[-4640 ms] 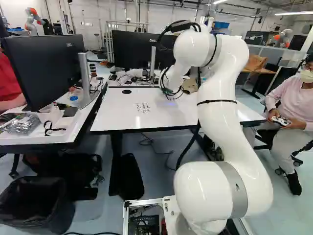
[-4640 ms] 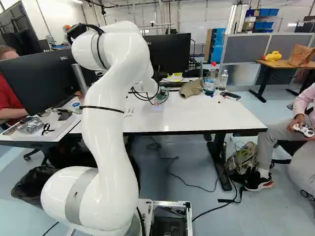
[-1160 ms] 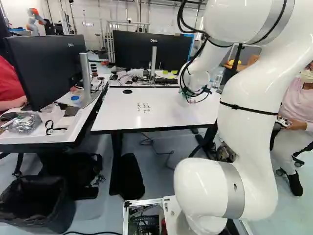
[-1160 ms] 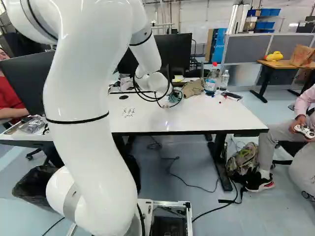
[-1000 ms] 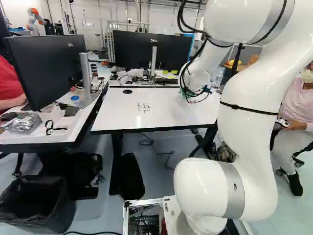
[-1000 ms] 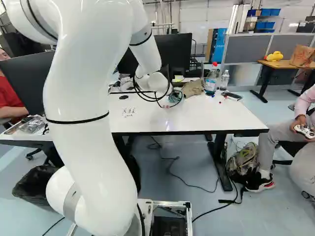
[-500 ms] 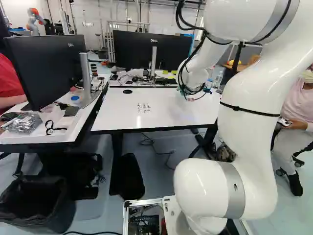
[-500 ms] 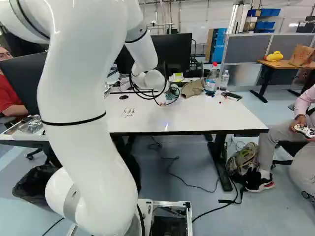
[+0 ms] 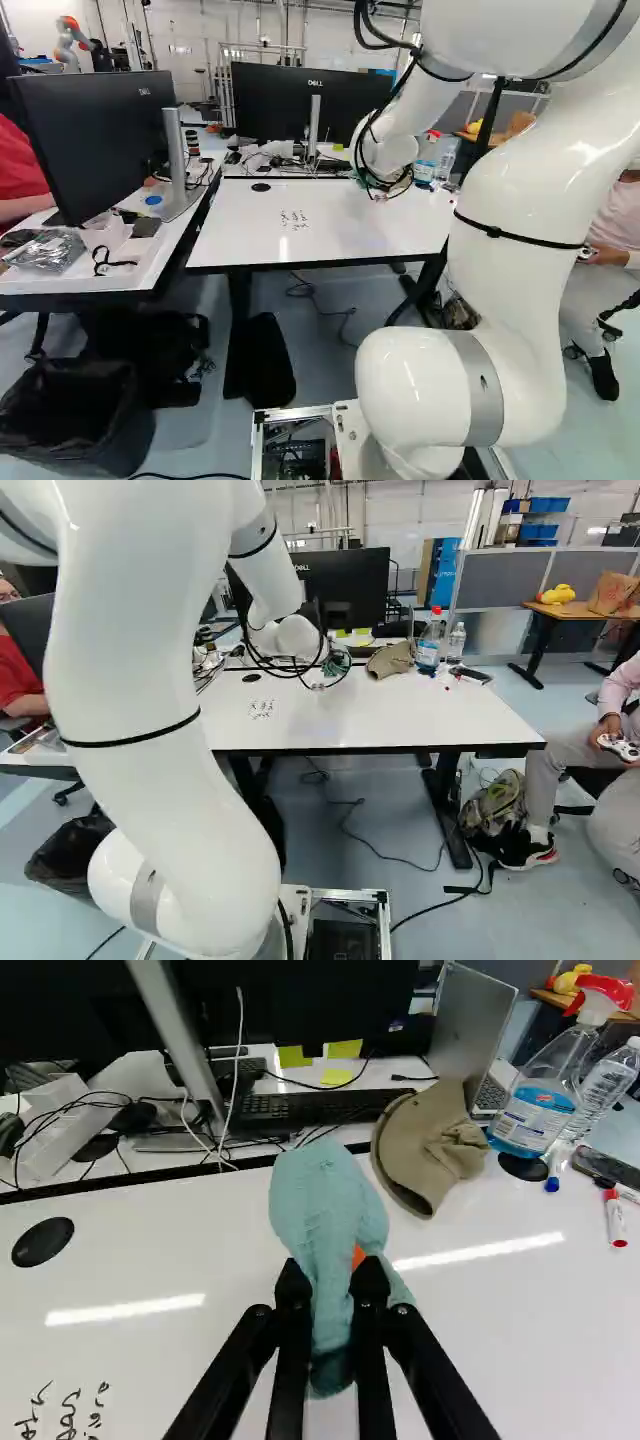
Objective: Clean the table with the green towel
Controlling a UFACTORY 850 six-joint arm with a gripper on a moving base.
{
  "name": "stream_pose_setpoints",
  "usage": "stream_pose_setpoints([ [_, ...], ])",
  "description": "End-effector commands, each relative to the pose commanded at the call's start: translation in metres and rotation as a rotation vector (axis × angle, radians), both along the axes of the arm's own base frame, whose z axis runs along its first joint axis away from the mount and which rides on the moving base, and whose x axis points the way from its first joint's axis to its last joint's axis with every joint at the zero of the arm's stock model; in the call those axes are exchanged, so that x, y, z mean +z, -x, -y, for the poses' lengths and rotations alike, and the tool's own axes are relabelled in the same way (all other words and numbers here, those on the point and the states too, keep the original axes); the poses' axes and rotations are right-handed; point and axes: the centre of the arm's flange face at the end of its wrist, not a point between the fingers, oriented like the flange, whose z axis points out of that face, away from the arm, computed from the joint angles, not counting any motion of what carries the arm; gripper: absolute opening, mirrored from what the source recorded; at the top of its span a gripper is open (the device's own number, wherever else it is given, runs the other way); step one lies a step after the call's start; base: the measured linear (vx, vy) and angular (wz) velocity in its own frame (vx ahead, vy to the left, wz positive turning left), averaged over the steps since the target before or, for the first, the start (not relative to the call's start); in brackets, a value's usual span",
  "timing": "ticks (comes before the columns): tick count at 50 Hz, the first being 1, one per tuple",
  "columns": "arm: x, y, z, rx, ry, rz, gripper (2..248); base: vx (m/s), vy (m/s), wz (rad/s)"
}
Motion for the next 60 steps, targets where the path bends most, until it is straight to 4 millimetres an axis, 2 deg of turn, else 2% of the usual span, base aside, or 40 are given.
stream_pose_setpoints([
  [60, 0.001, 0.033, -0.094, 0.177, -0.001, -0.010, 48, 0.000, 0.000, 0.000],
])
